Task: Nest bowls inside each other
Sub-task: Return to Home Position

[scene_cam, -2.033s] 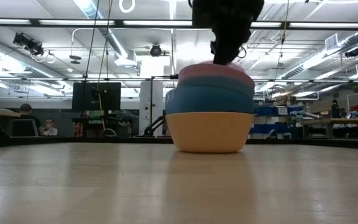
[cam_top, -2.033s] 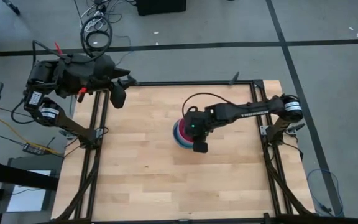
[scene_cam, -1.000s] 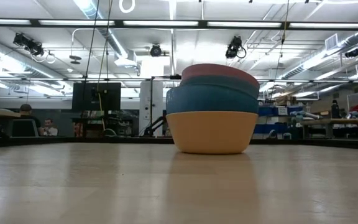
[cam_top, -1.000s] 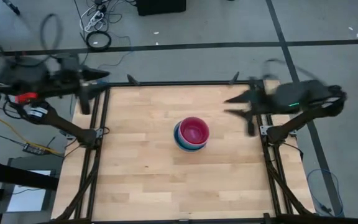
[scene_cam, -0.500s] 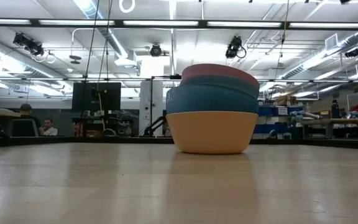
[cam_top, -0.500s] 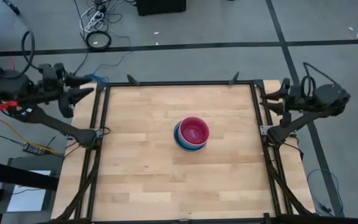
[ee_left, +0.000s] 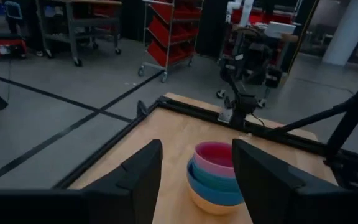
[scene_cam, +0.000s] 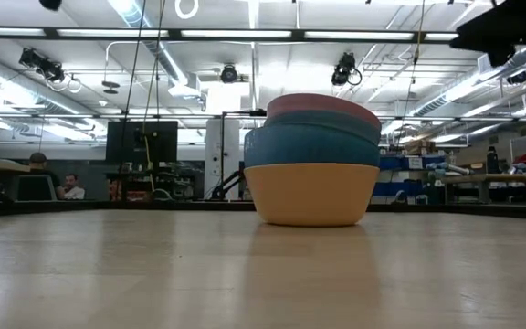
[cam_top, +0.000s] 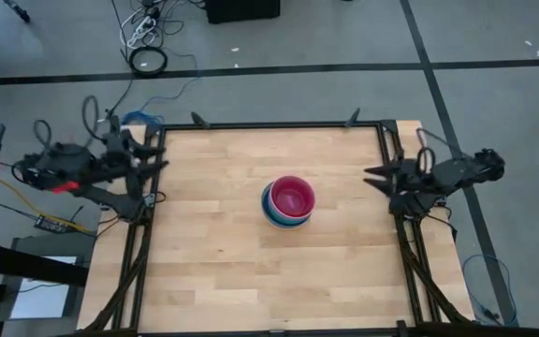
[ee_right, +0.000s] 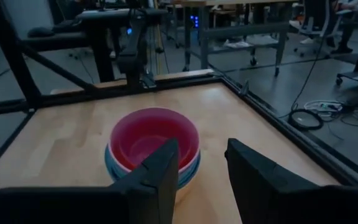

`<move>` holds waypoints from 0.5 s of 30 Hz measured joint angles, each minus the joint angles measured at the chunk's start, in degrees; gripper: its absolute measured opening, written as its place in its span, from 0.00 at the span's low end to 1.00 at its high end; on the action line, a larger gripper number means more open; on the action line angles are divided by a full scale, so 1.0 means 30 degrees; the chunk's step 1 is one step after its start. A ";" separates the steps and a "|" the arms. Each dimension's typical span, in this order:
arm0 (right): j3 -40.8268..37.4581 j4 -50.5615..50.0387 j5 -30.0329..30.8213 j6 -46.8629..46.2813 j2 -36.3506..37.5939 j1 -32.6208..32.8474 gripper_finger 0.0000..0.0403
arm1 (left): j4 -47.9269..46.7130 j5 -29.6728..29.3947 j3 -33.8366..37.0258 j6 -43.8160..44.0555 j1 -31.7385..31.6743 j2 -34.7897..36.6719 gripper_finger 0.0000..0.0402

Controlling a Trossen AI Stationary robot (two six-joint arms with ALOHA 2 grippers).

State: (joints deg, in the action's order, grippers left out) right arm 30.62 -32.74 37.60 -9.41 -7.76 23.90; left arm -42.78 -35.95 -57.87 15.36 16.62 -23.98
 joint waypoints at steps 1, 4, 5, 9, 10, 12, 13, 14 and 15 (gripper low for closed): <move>-0.0588 0.0732 0.0077 0.0052 -0.0031 0.0000 0.31 | 0.0620 0.0024 0.0822 -0.0047 0.0000 0.0249 0.50; -0.2242 0.3347 0.0081 0.0325 -0.0044 -0.0007 0.31 | 0.2260 0.0085 0.3103 -0.0072 0.0000 0.0783 0.50; -0.2775 0.4325 0.0099 0.0355 -0.0039 -0.0007 0.31 | 0.2860 0.0132 0.3844 -0.0075 0.0000 0.0905 0.50; -0.4799 0.8287 0.0097 0.0706 -0.0125 -0.0007 0.31 | 0.6737 0.1311 0.6904 -0.0736 0.0000 0.1151 0.50; -0.5250 0.9152 0.0120 0.0933 -0.0190 -0.0013 0.31 | 0.7976 0.1758 0.7713 -0.1153 0.0000 0.1148 0.50; -0.6162 1.0761 0.0203 0.1234 -0.0381 -0.0076 0.31 | 1.0429 0.2301 0.9254 -0.2028 0.0007 0.1104 0.50; -0.6577 1.1482 0.0280 0.1321 -0.0511 -0.0151 0.31 | 1.1592 0.2397 1.0029 -0.2406 0.0007 0.1084 0.50; -0.6946 1.2137 0.0360 0.1340 -0.0650 -0.0256 0.31 | 1.2529 0.2467 1.0729 -0.2777 0.0000 0.1083 0.50; -0.7306 1.2724 0.0418 0.1343 -0.0786 -0.0358 0.31 | 1.3371 0.2514 1.1423 -0.3109 0.0000 0.1083 0.50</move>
State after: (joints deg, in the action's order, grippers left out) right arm 8.71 5.44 38.85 -5.38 -10.12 22.83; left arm -2.66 -28.41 -23.60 6.03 16.62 -20.73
